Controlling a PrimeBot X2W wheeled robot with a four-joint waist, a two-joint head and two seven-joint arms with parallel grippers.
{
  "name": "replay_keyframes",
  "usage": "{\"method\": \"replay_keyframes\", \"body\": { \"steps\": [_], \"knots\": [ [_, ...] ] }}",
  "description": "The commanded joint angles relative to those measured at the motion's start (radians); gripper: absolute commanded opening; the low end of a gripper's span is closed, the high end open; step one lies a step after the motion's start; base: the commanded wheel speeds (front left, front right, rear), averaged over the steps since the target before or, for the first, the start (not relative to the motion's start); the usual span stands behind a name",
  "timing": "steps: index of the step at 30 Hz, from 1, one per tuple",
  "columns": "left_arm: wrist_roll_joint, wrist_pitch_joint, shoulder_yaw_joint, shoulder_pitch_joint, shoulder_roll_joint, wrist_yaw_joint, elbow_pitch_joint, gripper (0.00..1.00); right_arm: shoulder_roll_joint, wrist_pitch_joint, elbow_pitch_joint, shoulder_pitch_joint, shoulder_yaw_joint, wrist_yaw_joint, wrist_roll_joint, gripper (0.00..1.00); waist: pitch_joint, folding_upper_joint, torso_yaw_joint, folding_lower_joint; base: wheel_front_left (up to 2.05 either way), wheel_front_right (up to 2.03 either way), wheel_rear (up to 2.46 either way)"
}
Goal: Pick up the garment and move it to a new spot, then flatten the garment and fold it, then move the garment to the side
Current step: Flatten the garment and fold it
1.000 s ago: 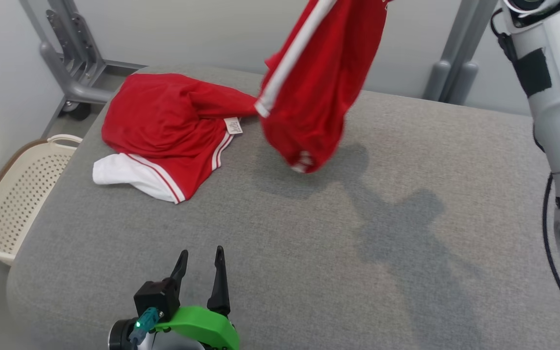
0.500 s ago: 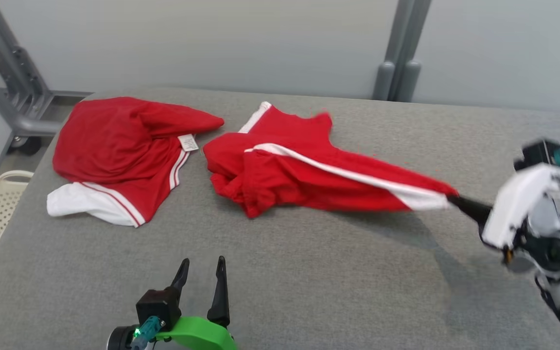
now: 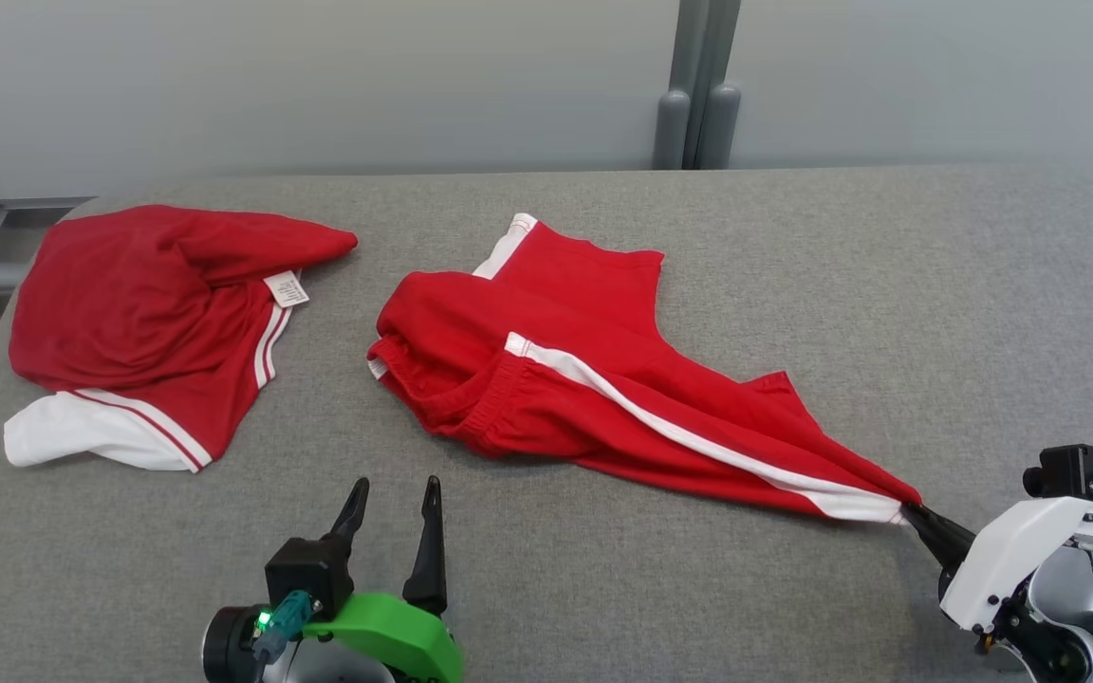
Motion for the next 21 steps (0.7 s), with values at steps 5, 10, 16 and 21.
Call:
{"method": "replay_keyframes", "body": {
  "steps": [5,10,16,21],
  "knots": [
    [0.009,0.007,0.004,-0.027,0.016,0.009,-0.028,1.00,-0.011,-0.124,0.038,-0.046,0.032,0.000,-0.026,1.00,0.037,0.0000,-0.025,0.0000,0.00,0.00,0.00],
    [0.009,0.013,0.003,-0.021,0.024,0.017,-0.055,1.00,-0.063,-0.220,0.064,-0.066,0.041,0.000,-0.062,1.00,0.046,0.0000,-0.026,0.0000,0.00,0.00,0.00],
    [0.006,0.018,0.014,-0.002,0.042,0.034,-0.108,1.00,-0.132,-0.347,0.042,-0.034,0.026,0.000,-0.142,1.00,0.046,0.0000,-0.027,0.0000,0.00,0.00,0.00],
    [0.024,0.001,0.028,0.010,0.069,0.048,-0.139,1.00,-0.117,-0.502,-0.018,0.015,-0.019,0.000,-0.263,1.00,0.039,0.0000,-0.043,0.0000,0.00,0.00,0.00]
  ]
}}
